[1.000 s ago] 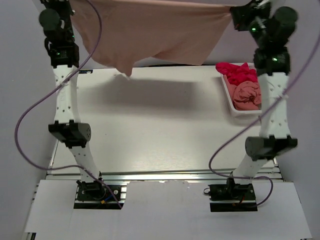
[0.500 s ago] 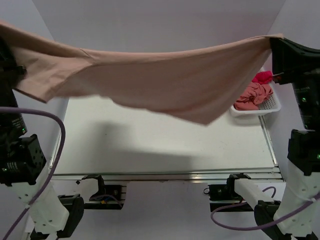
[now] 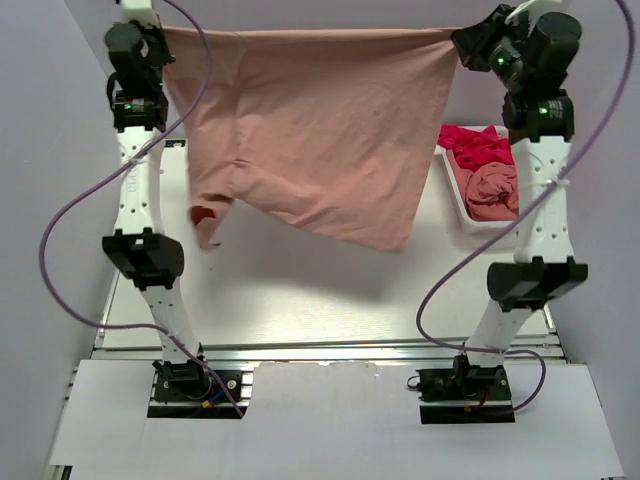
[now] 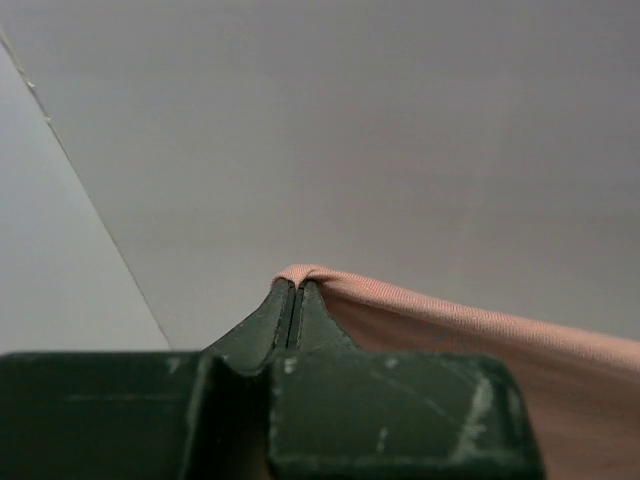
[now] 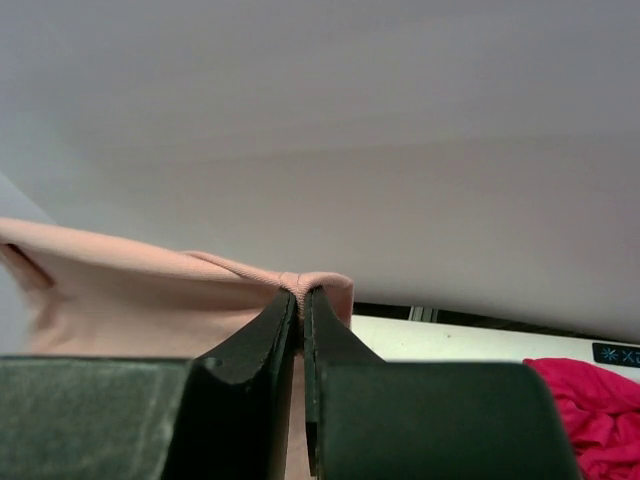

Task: Fold and stack the t-shirts
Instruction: Flatten out the tshirt

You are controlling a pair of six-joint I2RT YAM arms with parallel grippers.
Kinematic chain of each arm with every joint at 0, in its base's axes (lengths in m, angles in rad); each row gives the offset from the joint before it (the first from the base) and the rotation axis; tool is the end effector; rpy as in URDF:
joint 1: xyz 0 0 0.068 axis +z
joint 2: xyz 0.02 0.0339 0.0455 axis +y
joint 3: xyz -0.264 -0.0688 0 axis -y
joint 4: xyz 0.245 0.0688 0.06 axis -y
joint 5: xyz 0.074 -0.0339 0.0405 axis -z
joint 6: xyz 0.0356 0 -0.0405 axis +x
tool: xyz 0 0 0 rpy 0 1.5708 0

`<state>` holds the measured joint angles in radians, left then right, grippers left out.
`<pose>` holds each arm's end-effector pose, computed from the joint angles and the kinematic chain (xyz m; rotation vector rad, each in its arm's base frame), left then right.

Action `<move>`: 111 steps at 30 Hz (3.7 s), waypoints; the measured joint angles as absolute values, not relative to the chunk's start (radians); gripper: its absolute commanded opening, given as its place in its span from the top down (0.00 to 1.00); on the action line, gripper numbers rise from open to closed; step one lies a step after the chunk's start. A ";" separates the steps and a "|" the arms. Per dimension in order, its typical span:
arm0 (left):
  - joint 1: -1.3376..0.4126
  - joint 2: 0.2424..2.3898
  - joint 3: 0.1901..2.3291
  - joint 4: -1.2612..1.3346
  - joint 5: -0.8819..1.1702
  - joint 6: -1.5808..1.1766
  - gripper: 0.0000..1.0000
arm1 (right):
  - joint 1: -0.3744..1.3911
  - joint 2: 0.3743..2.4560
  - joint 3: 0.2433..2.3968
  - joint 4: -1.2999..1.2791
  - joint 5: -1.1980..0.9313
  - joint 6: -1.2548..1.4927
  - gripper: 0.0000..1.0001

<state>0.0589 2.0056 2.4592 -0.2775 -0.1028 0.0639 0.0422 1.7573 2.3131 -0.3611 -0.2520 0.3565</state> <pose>0.4319 0.0291 0.5334 -0.0822 1.3954 0.1738 0.3512 0.0237 0.5741 0.0060 1.4007 0.5054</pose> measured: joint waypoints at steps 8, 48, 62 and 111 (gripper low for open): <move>0.029 2.141 2.529 -0.130 -0.178 0.233 0.94 | 0.051 1.896 2.365 -0.359 -0.249 0.366 1.00; 0.267 1.085 1.101 -0.399 0.269 0.336 0.02 | 0.145 0.795 0.726 0.041 -0.119 0.489 0.26; 0.267 1.429 1.039 -0.131 0.274 0.129 0.02 | 0.146 1.216 0.843 0.065 -0.031 0.500 0.26; 0.035 2.141 1.665 -0.031 0.186 -0.056 0.02 | 0.148 2.393 1.932 -0.258 -0.094 0.393 0.38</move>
<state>0.0353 2.1407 1.6650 -0.0311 0.1856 -0.0555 0.1482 2.3928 1.9320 -0.2584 -0.0944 0.3935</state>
